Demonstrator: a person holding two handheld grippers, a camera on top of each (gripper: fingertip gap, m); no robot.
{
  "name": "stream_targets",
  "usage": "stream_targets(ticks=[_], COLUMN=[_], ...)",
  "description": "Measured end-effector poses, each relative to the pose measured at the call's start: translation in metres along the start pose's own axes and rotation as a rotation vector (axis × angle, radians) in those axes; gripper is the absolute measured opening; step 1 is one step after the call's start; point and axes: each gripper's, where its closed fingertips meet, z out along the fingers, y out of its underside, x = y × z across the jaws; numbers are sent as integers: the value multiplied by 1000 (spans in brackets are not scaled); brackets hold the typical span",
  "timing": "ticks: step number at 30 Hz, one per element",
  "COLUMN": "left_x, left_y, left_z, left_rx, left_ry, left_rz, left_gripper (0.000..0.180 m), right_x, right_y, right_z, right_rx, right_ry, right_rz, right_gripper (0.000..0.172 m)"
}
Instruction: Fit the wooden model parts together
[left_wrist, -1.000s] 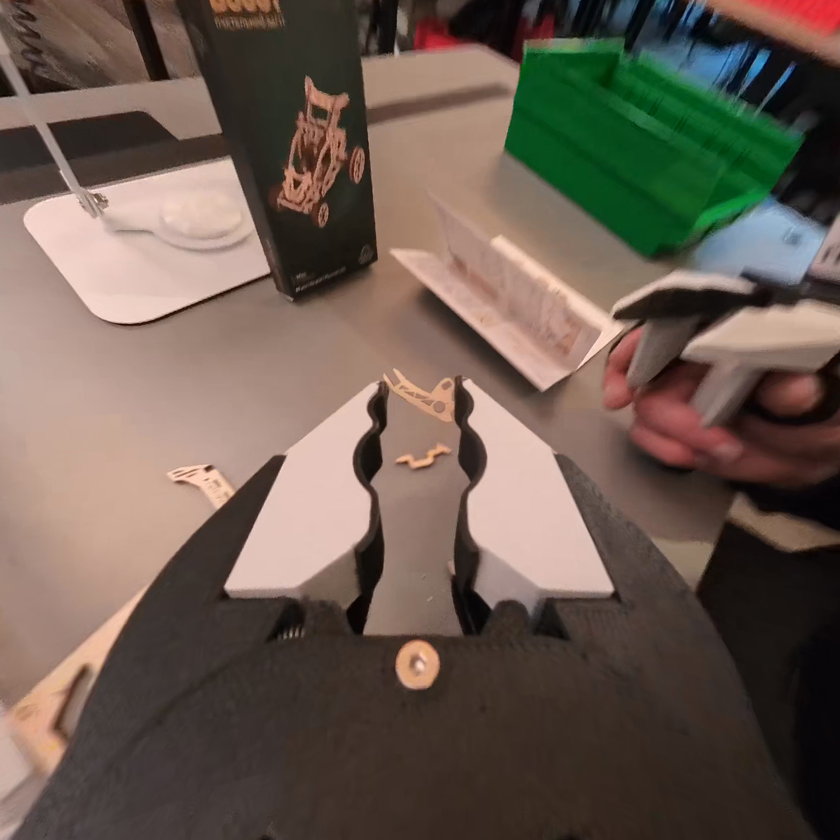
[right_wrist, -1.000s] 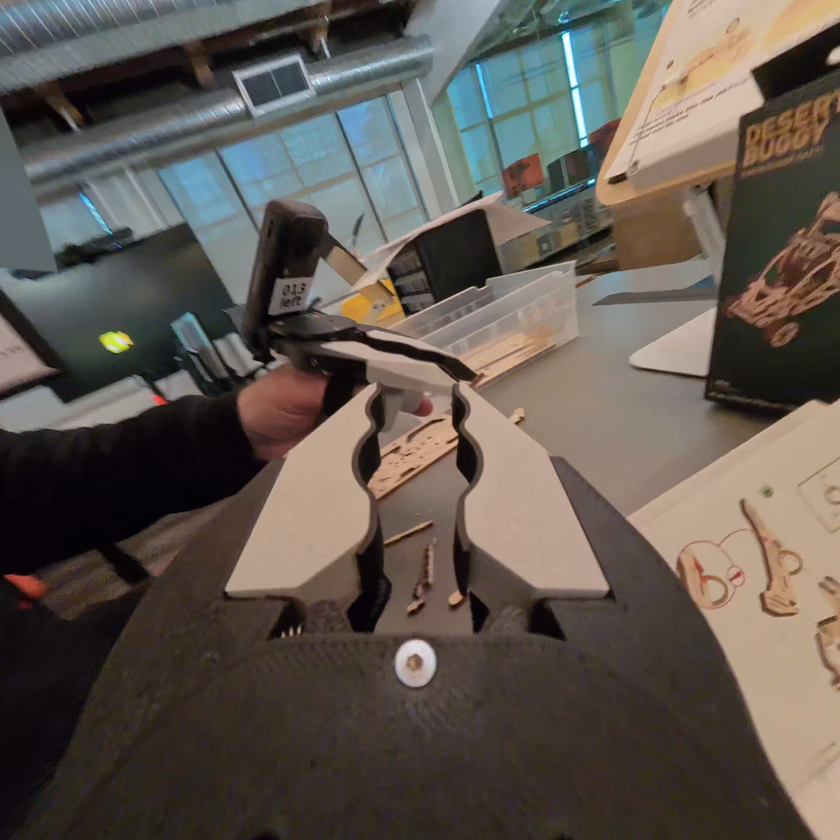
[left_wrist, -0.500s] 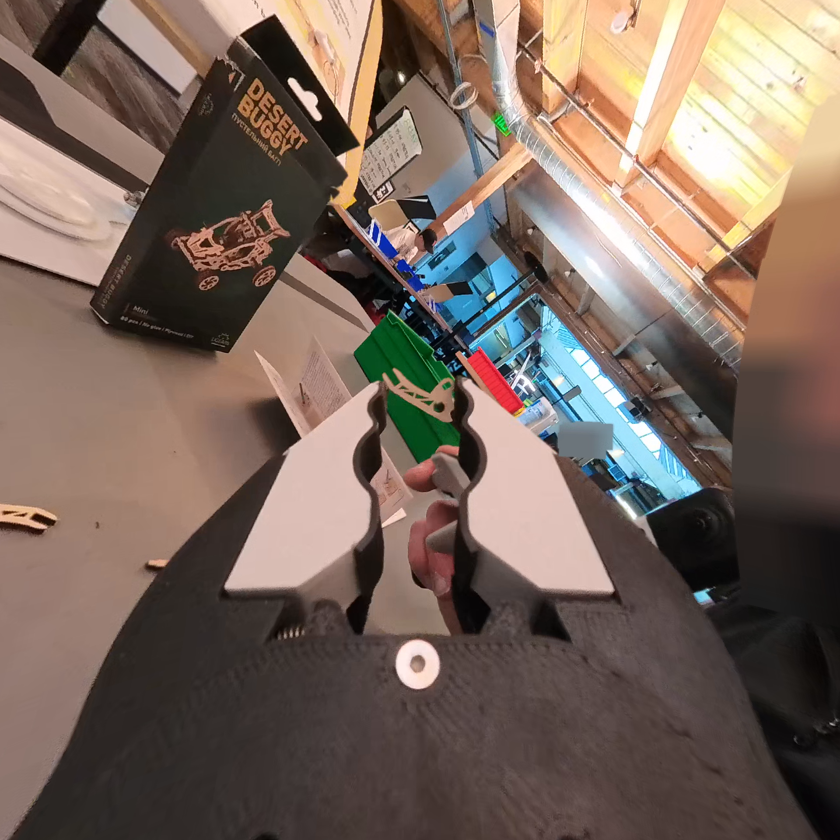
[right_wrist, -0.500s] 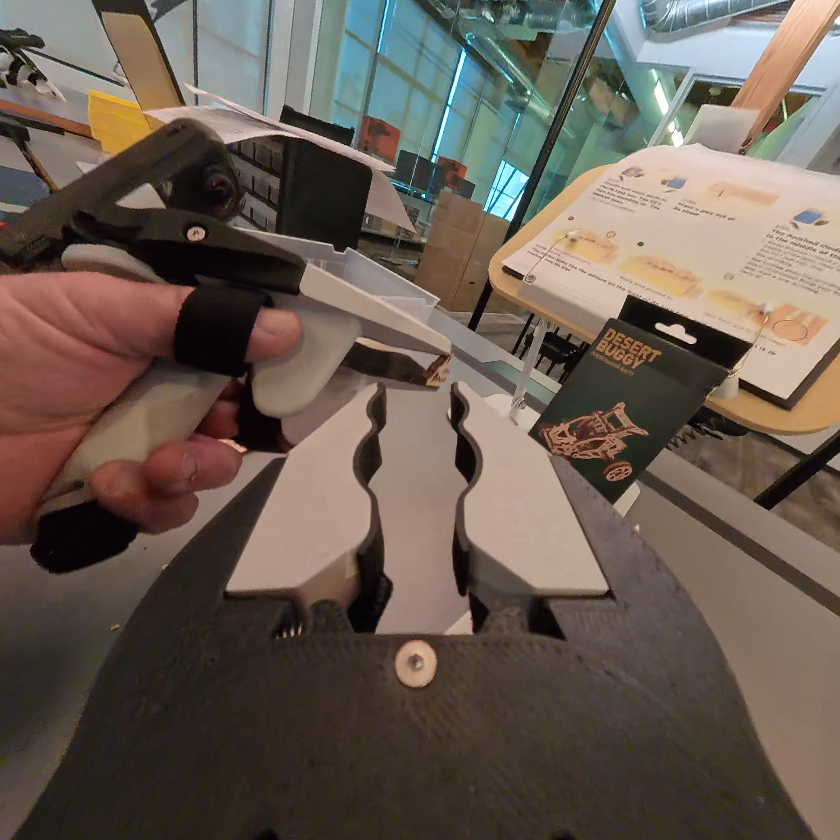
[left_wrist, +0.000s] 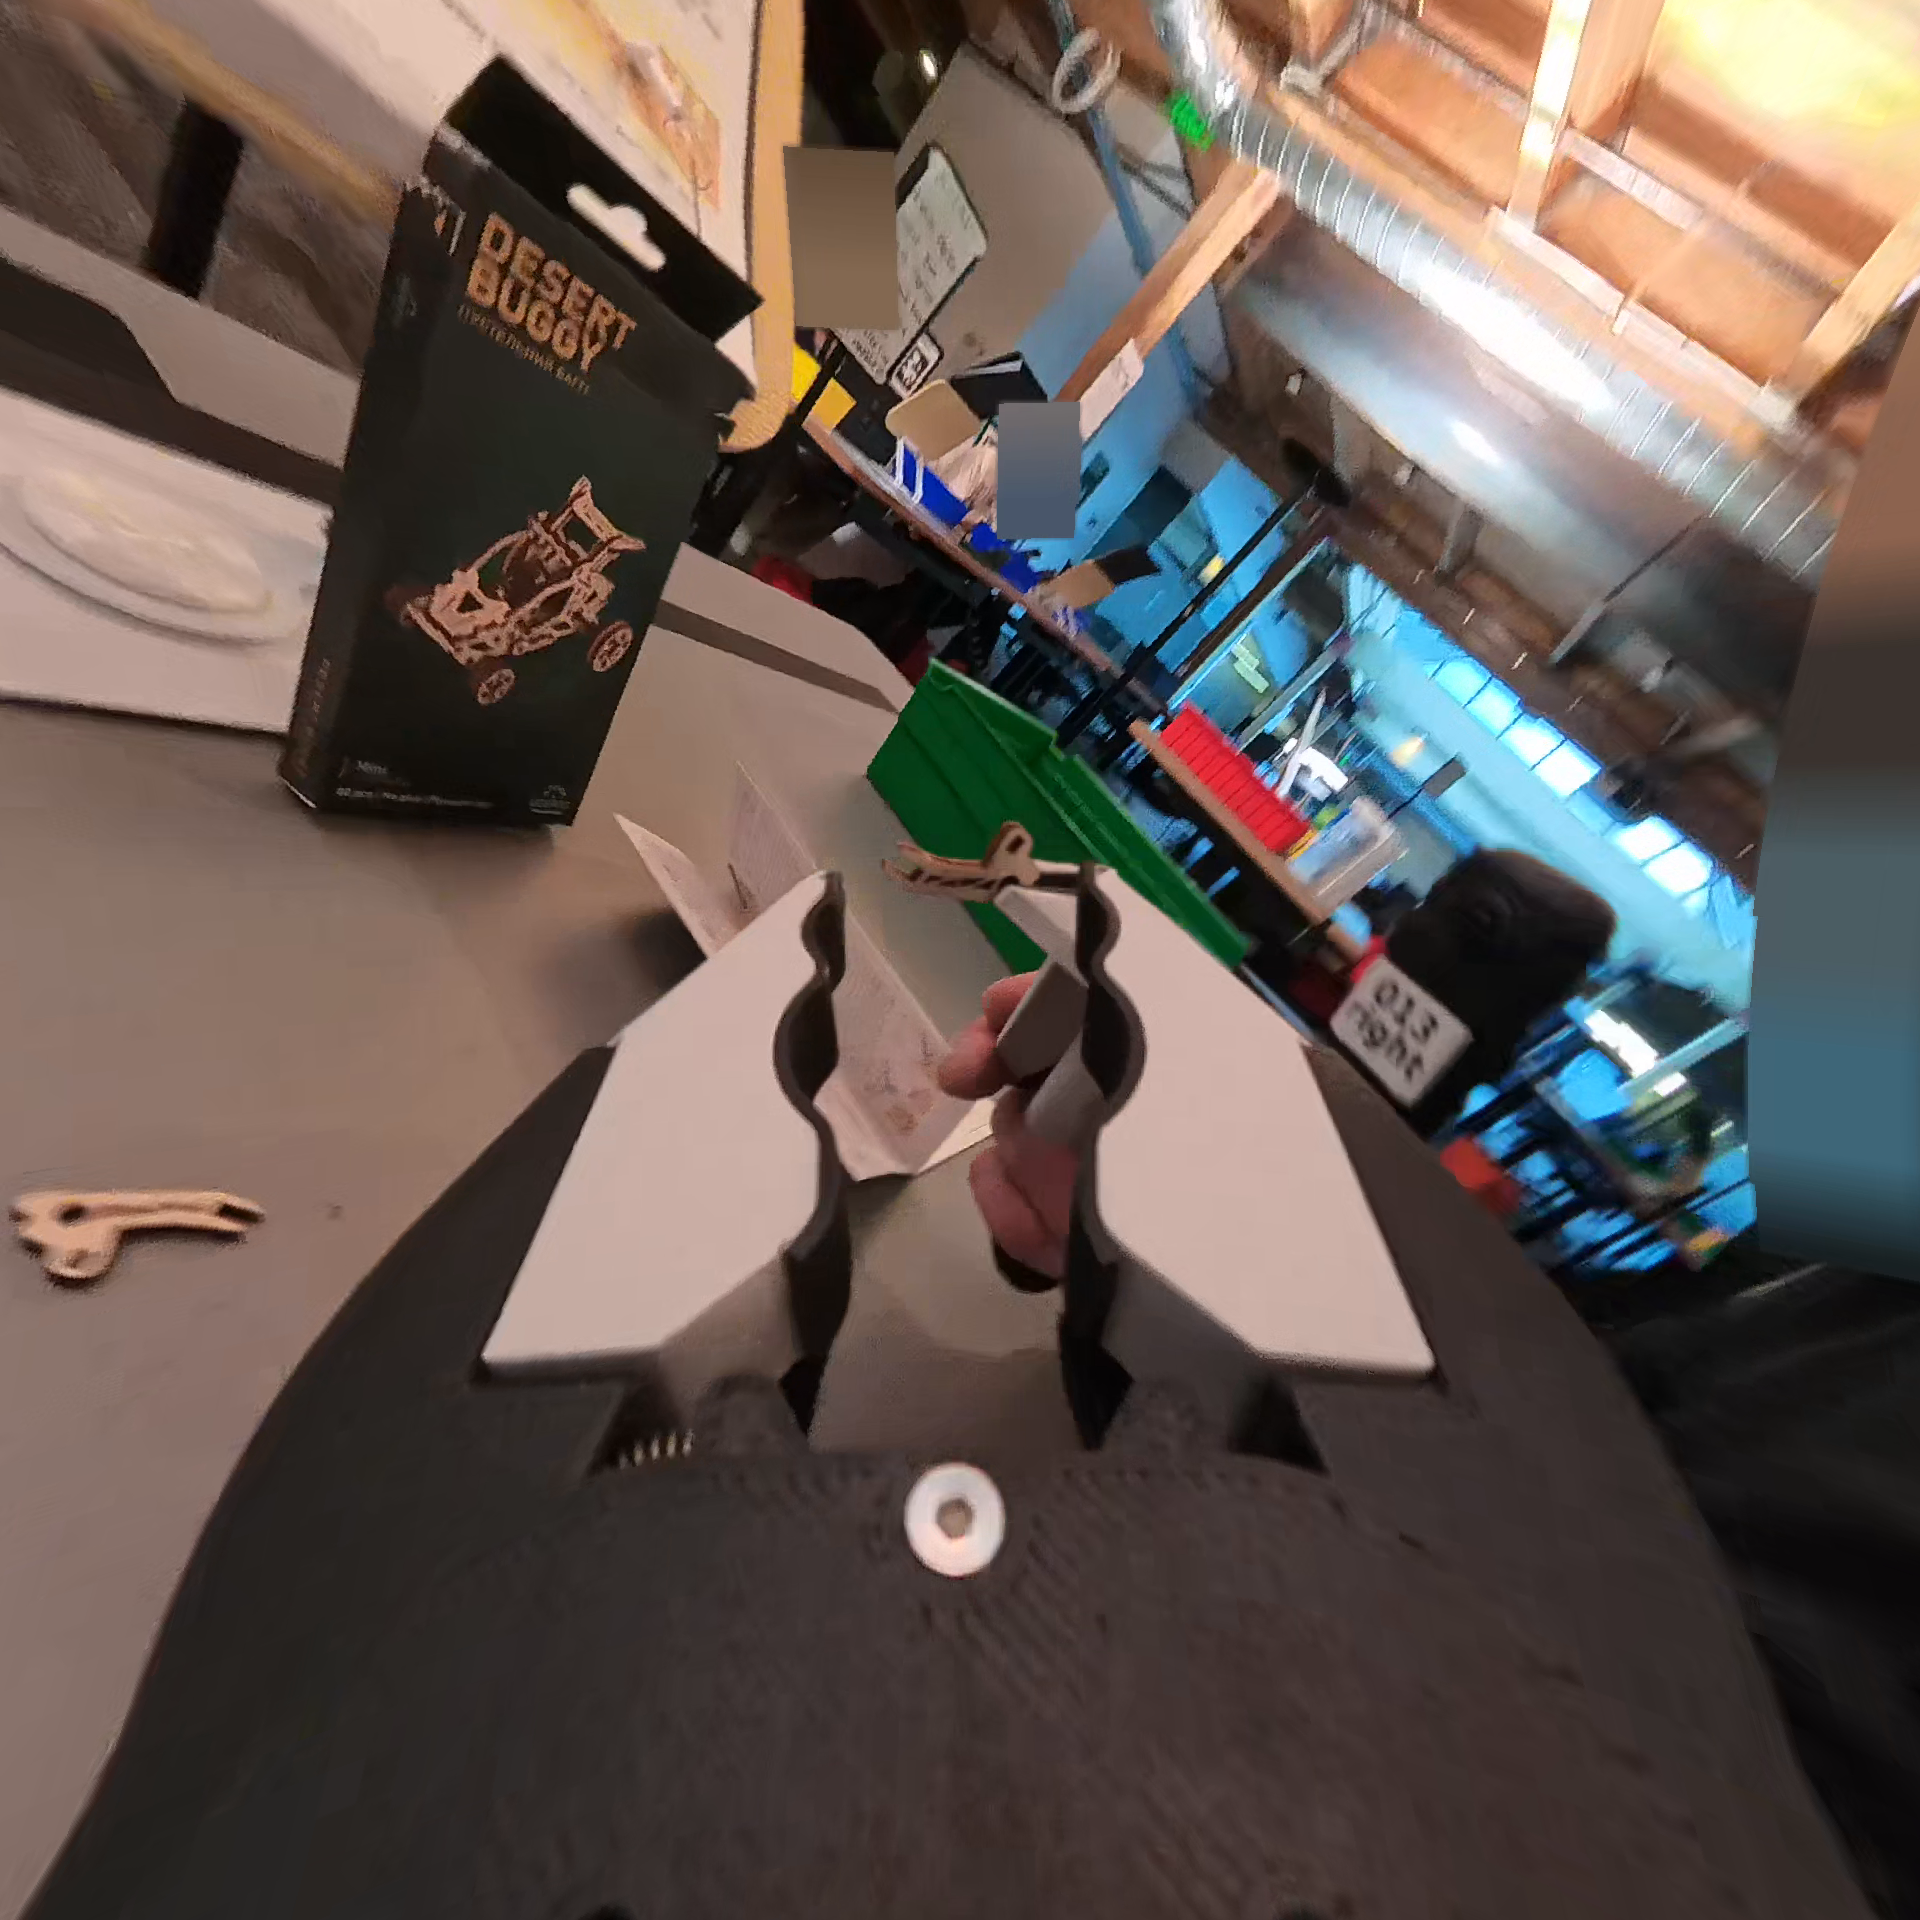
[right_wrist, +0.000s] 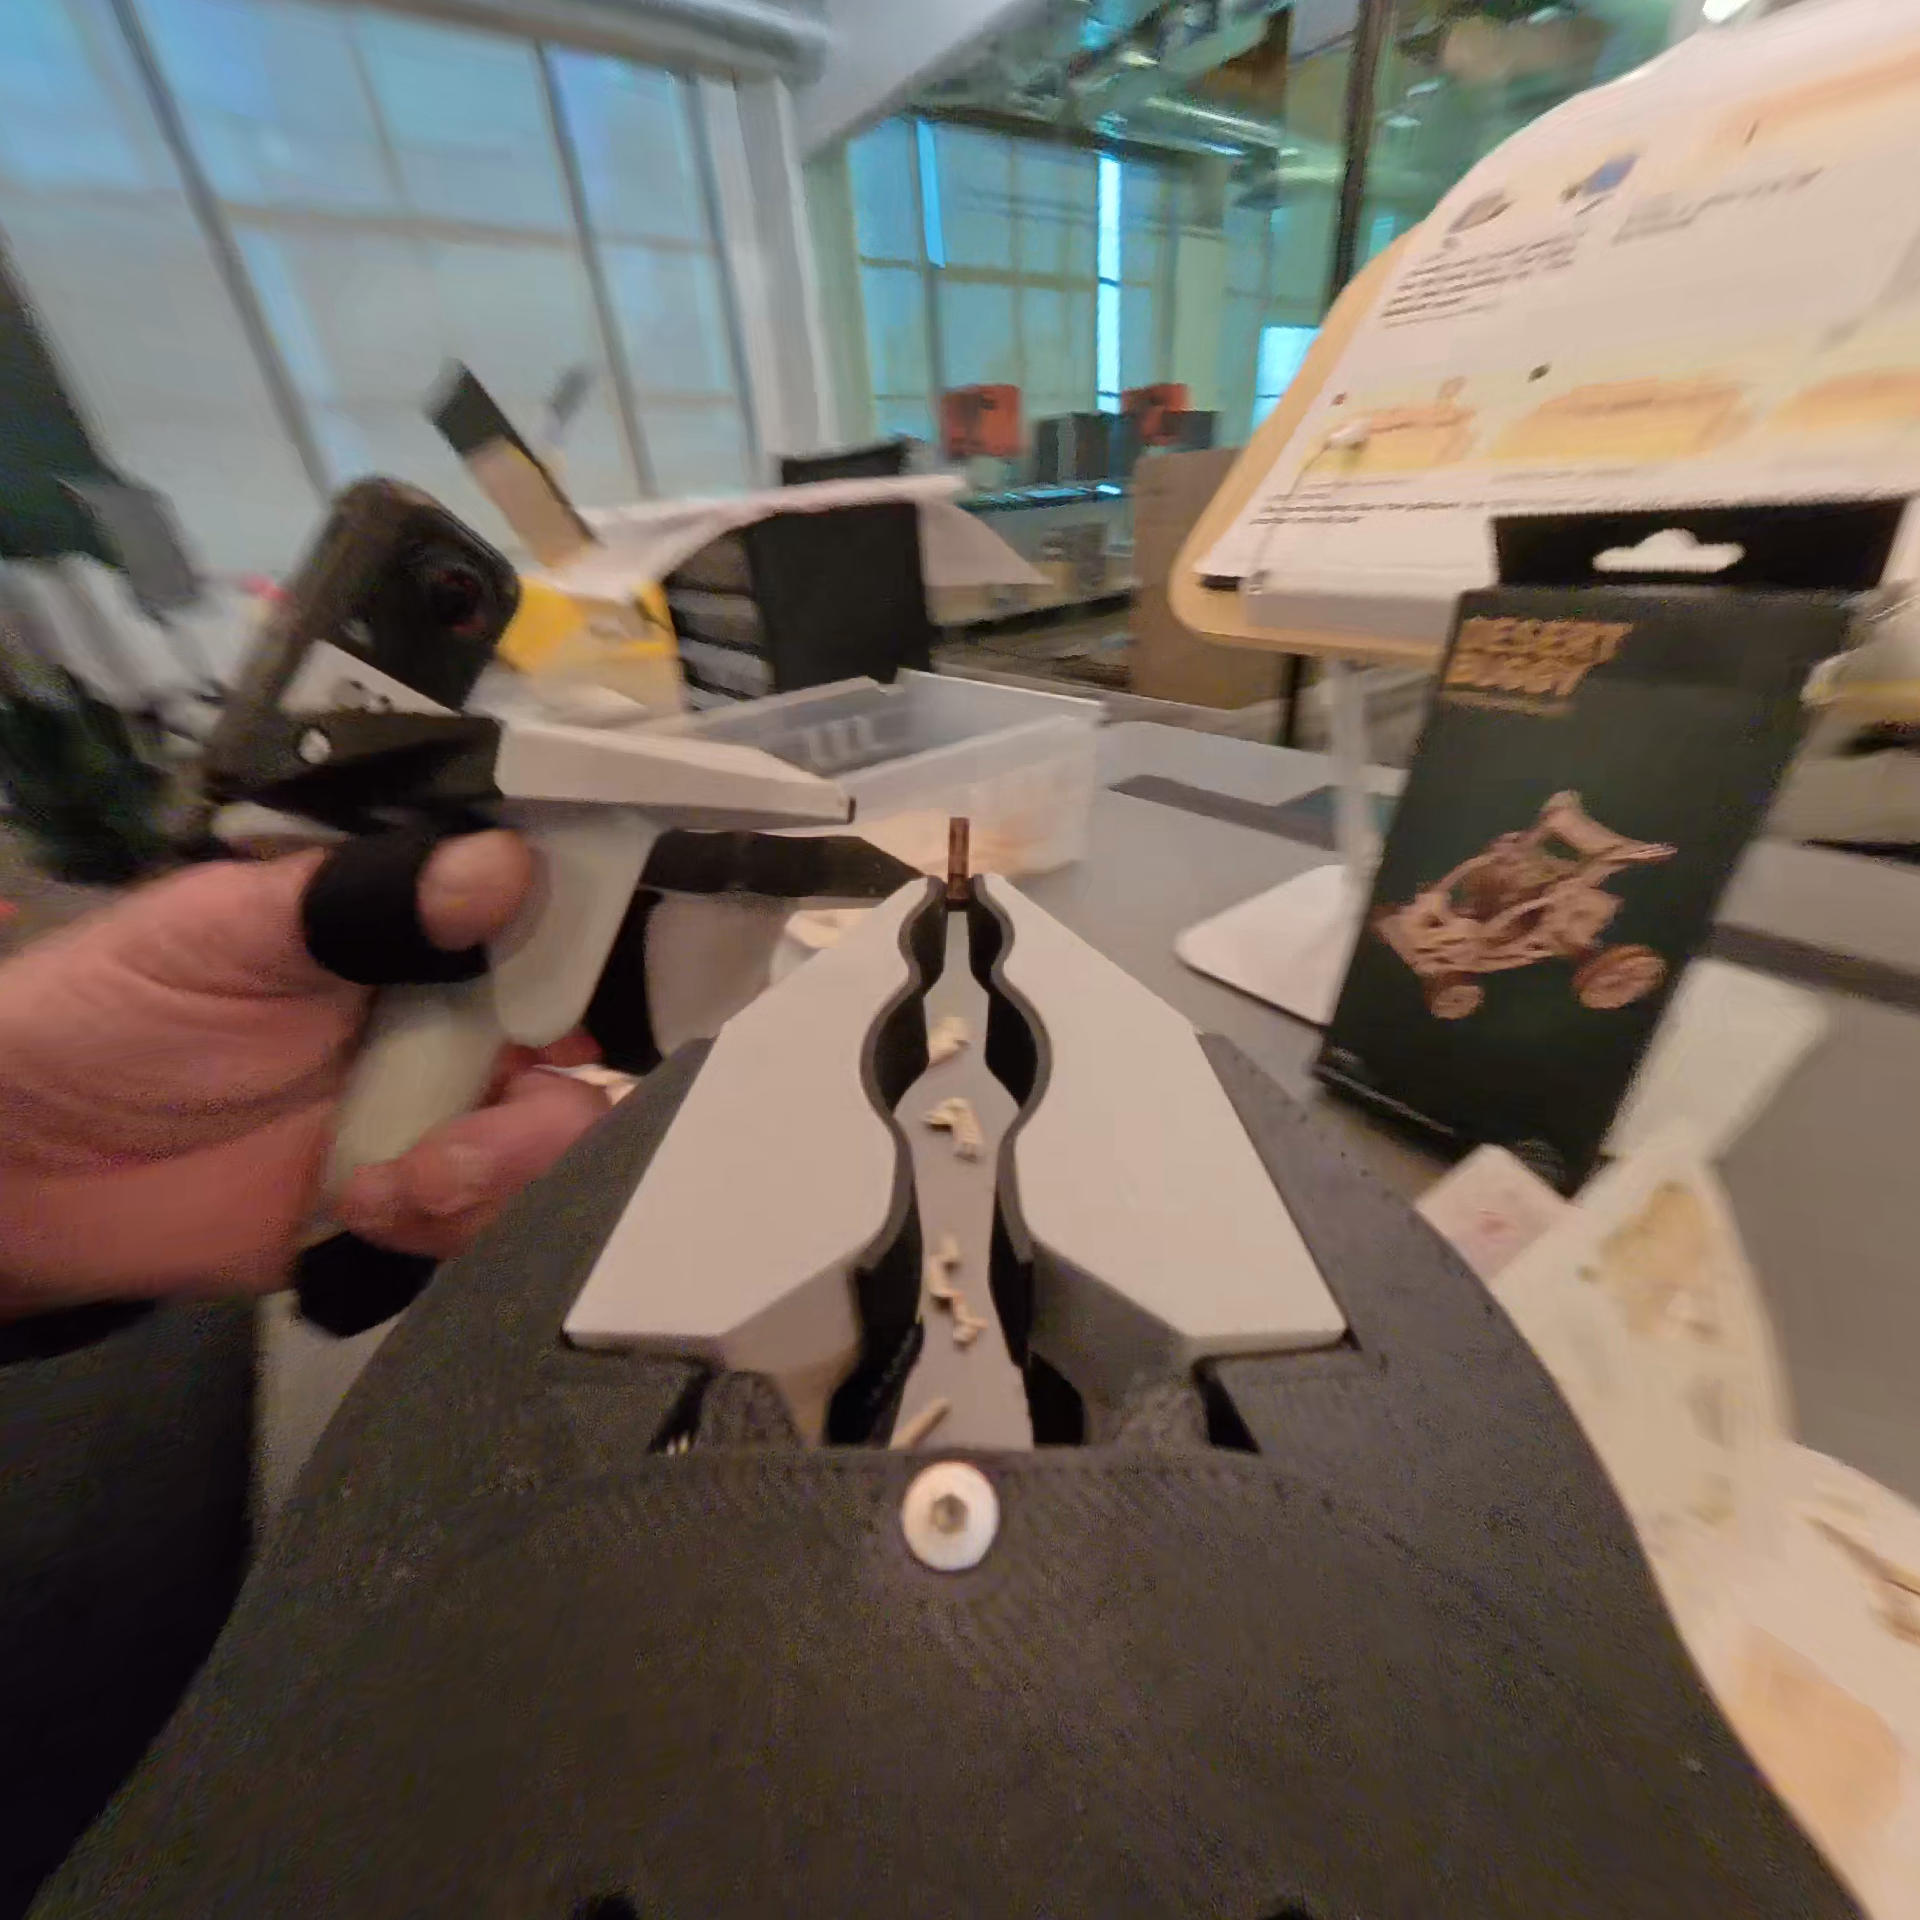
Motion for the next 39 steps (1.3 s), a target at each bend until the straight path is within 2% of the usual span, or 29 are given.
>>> stream_targets(ticks=[1, 4, 7, 10, 16, 20, 23, 25, 27, 28, 33, 39], left_x=[2, 3, 13, 28, 55, 63, 63, 60, 57, 52, 23, -12], left_y=[-1, 3, 6, 9, 18, 20, 15, 13, 6, 1, -3, 10], left_z=[-1, -2, -1, 1, 5, 7, 7, 4, -2, -6, -35, -66], left_rx=[-26, -140, -223, -262, -294, -286, -265, -261, -238, -224, -275, -340], left_ry=[-10, -45, -13, 80, 232, 261, 251, 226, 199, 172, 41, -88], left_rz=[59, 219, 297, 259, 183, 180, 194, 233, 257, 262, 355, 402], left_gripper=[45, 41, 38, 37, 20, 5, 3, 2, 1, 1, 2, 1], right_x=[-2, -3, -7, -9, -19, -24, -24, -22, -19, -18, -32, -72], right_y=[-4, -13, -21, -28, -30, -30, -32, -29, -23, -20, 15, 82], right_z=[-2, -10, -19, -29, -39, -38, -35, -30, -27, -28, -35, -31], right_rx=[28, 69, 92, 116, 96, 67, 58, 25, -23, -45, -243, -538], right_ry=[-75, -276, -445, -542, -666, -696, -673, -615, -540, -508, -424, -547], right_rz=[91, 357, 487, 530, 586, 583, 567, 531, 475, 426, 81, -380], right_gripper=[2, 2, 1, 2, 2, 1, 2, 7, 27, 28, 24, 9])
